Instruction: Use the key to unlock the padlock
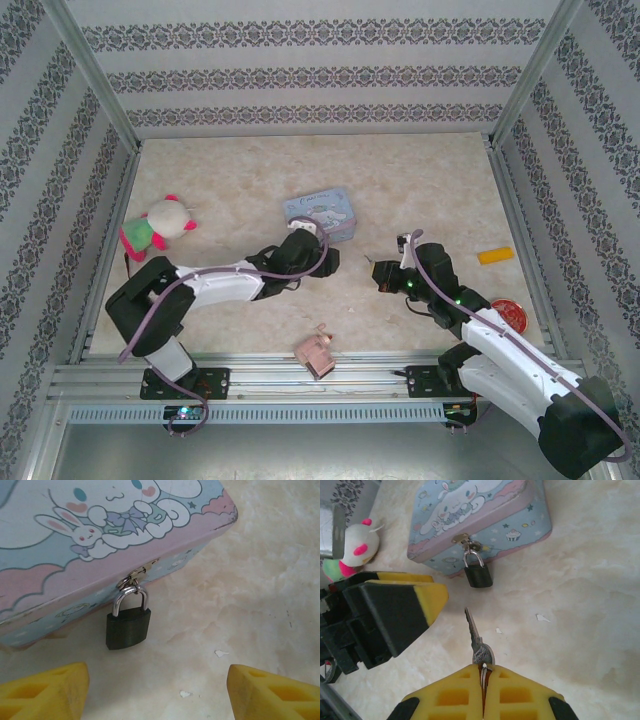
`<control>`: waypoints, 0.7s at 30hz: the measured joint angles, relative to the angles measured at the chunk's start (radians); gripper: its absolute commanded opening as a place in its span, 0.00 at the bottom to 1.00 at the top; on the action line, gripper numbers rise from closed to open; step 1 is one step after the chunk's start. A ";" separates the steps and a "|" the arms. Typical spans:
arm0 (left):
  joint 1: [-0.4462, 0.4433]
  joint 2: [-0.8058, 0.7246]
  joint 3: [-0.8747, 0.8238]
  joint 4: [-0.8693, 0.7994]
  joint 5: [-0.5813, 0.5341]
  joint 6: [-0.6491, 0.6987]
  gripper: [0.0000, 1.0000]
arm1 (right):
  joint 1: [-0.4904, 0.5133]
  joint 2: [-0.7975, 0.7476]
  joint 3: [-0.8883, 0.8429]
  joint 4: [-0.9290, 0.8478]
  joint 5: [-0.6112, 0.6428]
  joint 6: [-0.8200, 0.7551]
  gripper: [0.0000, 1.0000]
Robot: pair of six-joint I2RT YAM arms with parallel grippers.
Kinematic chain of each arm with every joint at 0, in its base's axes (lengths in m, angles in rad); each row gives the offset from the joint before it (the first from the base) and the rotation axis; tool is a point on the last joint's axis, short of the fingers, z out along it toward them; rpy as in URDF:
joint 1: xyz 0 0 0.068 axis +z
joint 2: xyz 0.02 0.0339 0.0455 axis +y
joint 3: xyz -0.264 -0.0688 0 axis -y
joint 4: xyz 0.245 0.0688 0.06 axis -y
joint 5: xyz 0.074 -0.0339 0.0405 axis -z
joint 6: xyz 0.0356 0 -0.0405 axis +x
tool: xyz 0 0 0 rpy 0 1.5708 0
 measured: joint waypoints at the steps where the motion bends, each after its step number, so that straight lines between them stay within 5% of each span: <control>1: -0.001 0.016 0.012 -0.001 -0.002 0.000 0.72 | 0.000 0.000 0.001 -0.006 0.003 -0.001 0.00; 21: 0.008 0.209 0.214 -0.151 -0.153 0.027 0.69 | -0.033 0.006 0.014 -0.060 0.031 -0.012 0.00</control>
